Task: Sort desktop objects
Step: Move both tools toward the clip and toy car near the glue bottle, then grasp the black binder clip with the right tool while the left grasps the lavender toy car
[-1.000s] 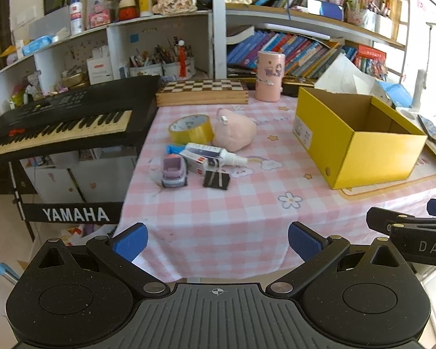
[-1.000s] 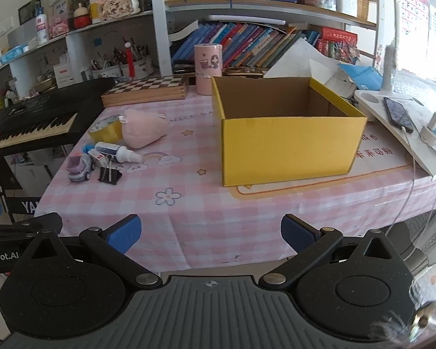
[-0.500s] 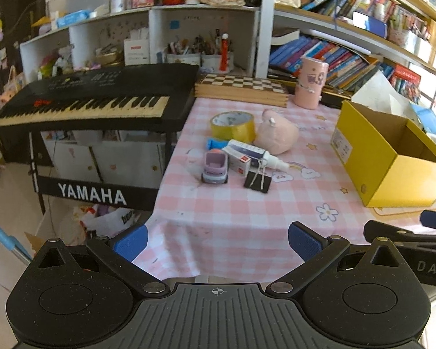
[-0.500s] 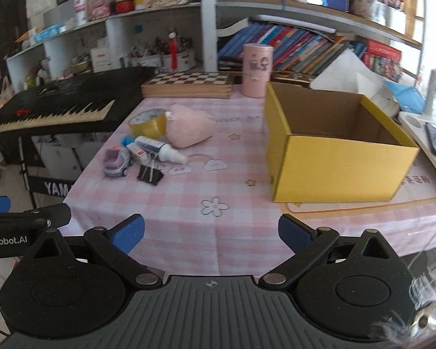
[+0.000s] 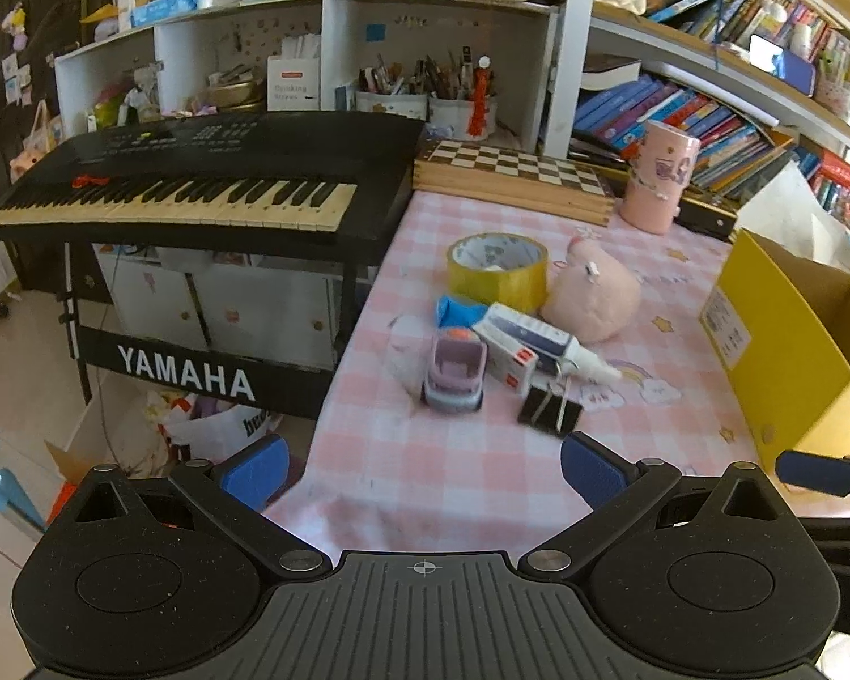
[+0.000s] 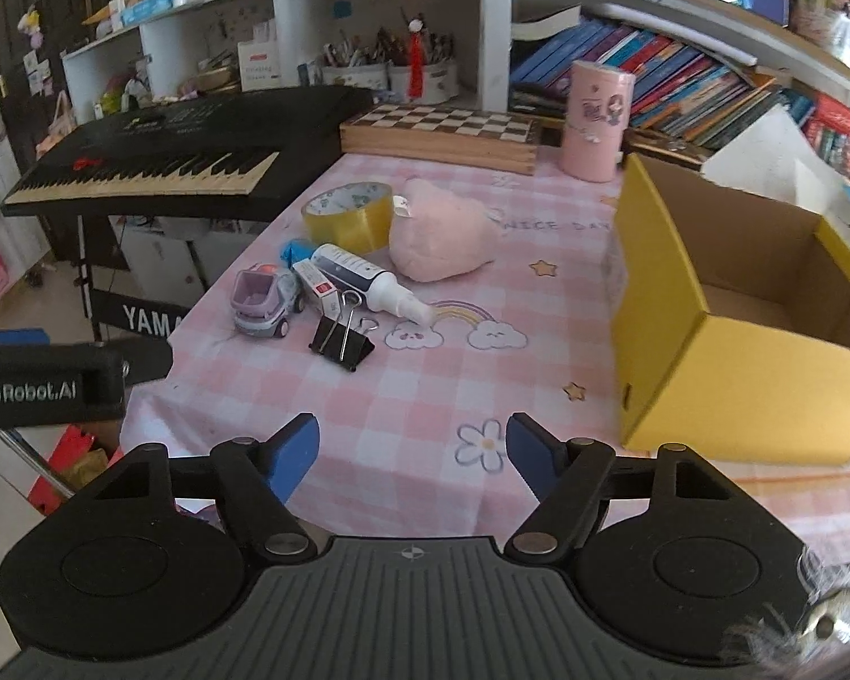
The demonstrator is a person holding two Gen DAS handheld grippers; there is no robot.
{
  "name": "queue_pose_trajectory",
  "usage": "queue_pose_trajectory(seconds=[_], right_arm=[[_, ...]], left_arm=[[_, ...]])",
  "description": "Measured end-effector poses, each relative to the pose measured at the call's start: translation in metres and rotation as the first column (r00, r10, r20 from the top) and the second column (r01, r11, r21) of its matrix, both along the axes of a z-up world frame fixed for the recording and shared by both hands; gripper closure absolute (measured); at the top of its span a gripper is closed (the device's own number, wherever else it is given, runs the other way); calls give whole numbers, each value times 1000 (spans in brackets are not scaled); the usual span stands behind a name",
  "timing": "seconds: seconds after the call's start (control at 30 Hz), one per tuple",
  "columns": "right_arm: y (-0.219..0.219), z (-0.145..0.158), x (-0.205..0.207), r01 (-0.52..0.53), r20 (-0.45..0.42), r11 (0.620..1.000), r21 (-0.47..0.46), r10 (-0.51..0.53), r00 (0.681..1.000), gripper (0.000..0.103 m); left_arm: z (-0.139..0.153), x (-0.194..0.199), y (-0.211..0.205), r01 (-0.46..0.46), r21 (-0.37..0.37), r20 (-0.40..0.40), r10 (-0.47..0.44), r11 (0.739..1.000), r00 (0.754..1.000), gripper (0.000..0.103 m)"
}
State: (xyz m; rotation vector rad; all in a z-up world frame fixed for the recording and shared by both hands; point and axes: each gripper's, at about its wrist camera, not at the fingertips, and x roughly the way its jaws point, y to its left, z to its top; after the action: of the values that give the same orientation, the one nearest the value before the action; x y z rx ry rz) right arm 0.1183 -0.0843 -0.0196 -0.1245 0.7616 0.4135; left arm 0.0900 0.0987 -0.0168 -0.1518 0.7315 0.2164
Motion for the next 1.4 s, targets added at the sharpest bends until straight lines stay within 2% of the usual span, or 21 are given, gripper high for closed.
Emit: queue_pose_trajectory(seconds=[0.37,0.53,0.87,0.93,0.97,1.0,1.13,1.4], right_arm=[[27,-27,66,-124,-69,992,-15,123,990,31],[49,-43,88,-208,-72,978,-18,206,976,41],[83,-67,108,-309,-72,950,-34,306,949,44],[87,-71,110,-317,-71,948,-39,314,947,49],[87,-71,110,-323,-59,946,-44,320,946,53],[87,-71,110,-329,-51,943,-47,327,944,63],[79,-66,114,-335,-54,941,-49,333,941,64],[47,-46,112,-306,-4,948,-87,307,952,65]], left_arm=[[-9,39,12,-76,27,-68,77,997,995,0],[-7,48,18,-106,52,-84,111,993,990,0],[-7,63,21,-125,97,-126,137,987,982,0],[-8,65,21,-124,102,-134,137,987,981,0],[-9,67,21,-124,101,-137,137,987,981,0],[-10,69,21,-122,99,-140,136,988,981,0],[-13,76,19,-97,84,-142,108,992,984,0],[-35,102,5,-21,53,-160,29,998,987,0]])
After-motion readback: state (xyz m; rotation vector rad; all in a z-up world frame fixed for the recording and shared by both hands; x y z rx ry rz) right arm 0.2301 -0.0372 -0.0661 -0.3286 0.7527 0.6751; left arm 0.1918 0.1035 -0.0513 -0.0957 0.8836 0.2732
